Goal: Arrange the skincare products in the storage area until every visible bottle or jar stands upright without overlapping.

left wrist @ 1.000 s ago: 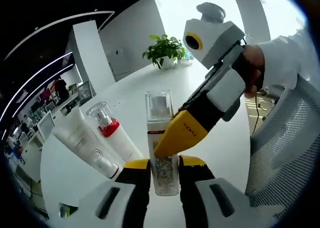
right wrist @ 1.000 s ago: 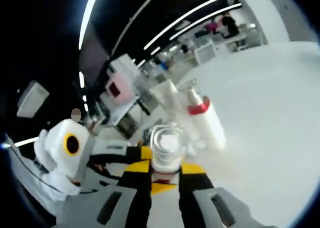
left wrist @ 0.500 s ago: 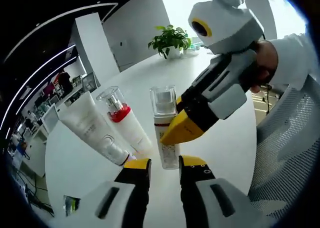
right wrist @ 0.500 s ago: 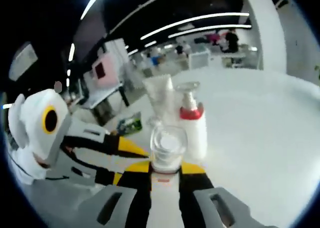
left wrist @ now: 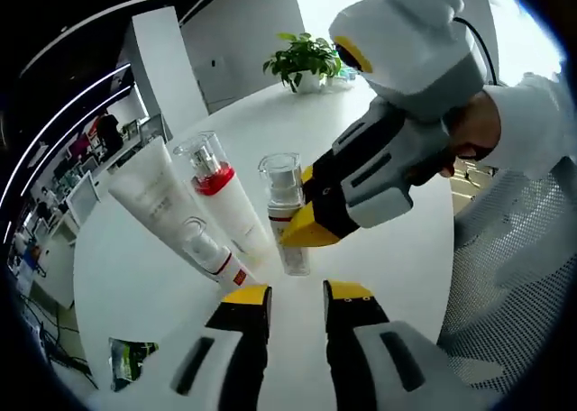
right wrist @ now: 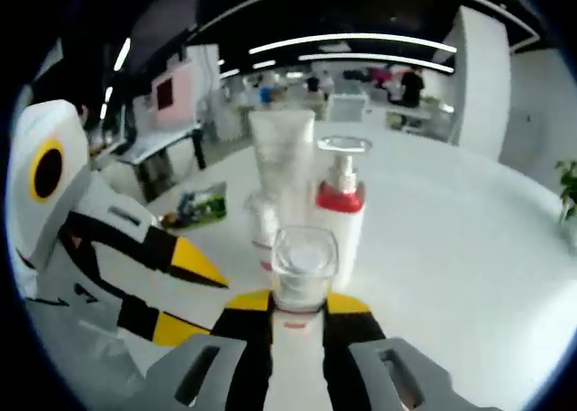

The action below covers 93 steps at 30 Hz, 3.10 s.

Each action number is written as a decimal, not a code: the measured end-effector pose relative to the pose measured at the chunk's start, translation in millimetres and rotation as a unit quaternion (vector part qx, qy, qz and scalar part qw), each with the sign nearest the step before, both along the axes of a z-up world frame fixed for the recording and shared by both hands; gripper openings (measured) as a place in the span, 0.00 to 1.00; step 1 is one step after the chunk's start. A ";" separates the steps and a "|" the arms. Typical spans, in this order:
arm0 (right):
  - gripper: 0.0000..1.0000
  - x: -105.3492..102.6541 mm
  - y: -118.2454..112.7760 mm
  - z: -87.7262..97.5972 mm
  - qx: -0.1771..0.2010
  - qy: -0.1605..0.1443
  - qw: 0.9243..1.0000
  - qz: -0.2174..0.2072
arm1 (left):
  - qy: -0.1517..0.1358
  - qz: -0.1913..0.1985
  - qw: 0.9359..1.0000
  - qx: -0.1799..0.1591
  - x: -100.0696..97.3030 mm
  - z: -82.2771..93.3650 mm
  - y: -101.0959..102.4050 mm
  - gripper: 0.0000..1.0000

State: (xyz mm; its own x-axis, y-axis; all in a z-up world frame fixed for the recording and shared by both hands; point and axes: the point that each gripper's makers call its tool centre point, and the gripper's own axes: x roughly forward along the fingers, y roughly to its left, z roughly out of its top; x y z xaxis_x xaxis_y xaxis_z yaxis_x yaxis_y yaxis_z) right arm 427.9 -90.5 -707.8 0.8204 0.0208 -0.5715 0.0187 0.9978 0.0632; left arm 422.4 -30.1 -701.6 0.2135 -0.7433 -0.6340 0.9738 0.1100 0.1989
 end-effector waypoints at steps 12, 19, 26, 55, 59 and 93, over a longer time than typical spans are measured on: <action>0.13 14.7 -9.8 -8.3 -0.062 0.020 0.997 -0.044 | 0.029 0.006 0.999 -0.039 3.9 19.9 23.0 0.28; 0.13 20.9 -4.4 -14.3 -0.056 0.020 0.995 -0.077 | 0.026 -0.007 0.999 -0.043 12.0 25.0 33.5 0.28; 0.13 23.0 -8.9 -16.0 -0.067 0.021 0.991 -0.110 | 0.023 -0.009 0.999 -0.044 16.7 26.1 37.2 0.33; 0.14 37.4 -10.0 -19.7 -0.087 0.020 0.984 -0.156 | 0.052 -0.033 0.998 -0.030 17.7 12.8 52.7 0.35; 0.14 37.4 -8.2 -19.1 -0.090 0.022 0.983 -0.156 | 0.054 -0.039 0.997 -0.033 15.9 13.7 52.0 0.35; 0.44 32.7 -6.2 -28.7 -0.108 0.036 0.980 -0.164 | 0.051 -0.051 0.997 -0.029 18.2 12.0 60.1 0.35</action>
State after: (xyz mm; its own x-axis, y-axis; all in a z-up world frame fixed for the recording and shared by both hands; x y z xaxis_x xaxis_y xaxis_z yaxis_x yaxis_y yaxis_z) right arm 460.5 -96.7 -736.4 0.7203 -0.3658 -0.5894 0.3379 0.9270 -0.1625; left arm 440.7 30.0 -689.6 0.0719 -0.7945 -0.6030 0.9953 0.0182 0.0948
